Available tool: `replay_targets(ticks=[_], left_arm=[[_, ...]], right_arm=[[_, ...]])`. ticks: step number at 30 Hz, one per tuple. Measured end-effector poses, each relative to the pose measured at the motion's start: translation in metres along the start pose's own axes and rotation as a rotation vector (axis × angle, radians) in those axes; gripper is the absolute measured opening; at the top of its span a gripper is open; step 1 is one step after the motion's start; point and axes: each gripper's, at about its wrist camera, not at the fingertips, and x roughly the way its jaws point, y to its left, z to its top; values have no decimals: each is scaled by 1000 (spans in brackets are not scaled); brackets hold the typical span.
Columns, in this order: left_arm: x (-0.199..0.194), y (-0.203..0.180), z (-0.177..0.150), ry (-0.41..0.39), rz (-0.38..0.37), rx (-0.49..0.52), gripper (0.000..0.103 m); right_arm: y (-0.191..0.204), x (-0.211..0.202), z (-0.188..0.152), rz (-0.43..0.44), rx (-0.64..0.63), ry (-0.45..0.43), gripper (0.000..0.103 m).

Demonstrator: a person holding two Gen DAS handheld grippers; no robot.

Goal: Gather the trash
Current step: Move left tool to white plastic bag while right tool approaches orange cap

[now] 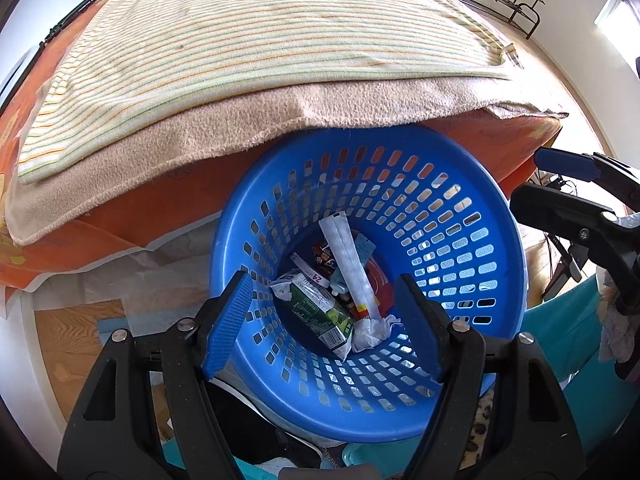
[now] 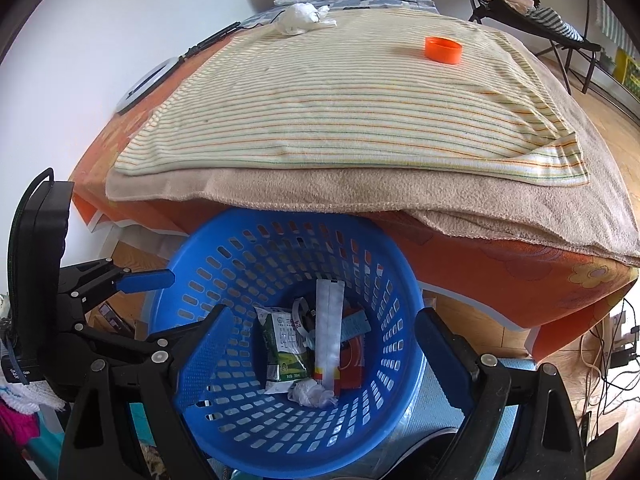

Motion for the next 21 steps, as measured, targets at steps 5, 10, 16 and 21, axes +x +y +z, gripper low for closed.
replay_targets(ticks=[5,10,16,21], left_arm=[[-20,6,21,-50,-14,-21,75],[-39,16,55,-109,-4,-19,75],[-57,39,112,-180,39,-31,76],[-63,62,166,-235,74,-50,83]], right_arm=[[-6,-16,12,15,23,-53,94],[-14,-32,36,-3,24,-124,94],[-37,-42,67,6,89,-177,101],[-55,-45,101,-31,100,-204,101]])
